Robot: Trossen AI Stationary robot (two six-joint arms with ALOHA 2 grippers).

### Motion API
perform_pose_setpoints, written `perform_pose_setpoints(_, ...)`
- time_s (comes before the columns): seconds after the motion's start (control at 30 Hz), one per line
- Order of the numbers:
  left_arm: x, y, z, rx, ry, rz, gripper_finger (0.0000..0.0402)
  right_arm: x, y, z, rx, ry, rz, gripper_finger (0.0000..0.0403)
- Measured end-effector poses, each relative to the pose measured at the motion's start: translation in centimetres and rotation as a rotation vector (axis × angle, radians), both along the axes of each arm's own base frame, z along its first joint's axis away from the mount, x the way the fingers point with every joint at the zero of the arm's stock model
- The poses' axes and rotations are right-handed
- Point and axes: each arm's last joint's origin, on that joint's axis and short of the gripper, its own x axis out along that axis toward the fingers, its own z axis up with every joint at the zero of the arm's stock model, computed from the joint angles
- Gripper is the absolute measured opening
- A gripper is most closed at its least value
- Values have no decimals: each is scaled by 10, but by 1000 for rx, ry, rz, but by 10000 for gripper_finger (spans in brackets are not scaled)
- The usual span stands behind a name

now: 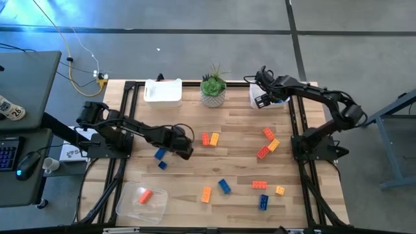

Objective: Sort & place blocks by color
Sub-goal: Put the yellow game piece into the left white bin

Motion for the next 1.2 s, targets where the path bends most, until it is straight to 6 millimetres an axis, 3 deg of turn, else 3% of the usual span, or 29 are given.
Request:
perform_pose_setpoints(0.17, -2, 15, 21, 41, -35, -74, 114, 2, 19, 20, -27, -109, 9, 179)
perform_pose_setpoints(0.37, -20, 45, 53, 124, -76, -119, 115, 8, 47, 38, -15, -265, 8, 179)
perform_pose_setpoints(0.67, -58, 95, 90, 285, -86, -128, 116, 23, 85, 45, 93, -394, 24, 179)
perform_pose_setpoints(0.93, -91, 141, 94, 343, 29, -120, 116, 34, 114, 45, 141, -443, -7, 179)
perform_pose_setpoints(1.2, -113, 176, 83, 308, 123, -128, 117, 41, 140, 45, 193, -483, -43, 179)
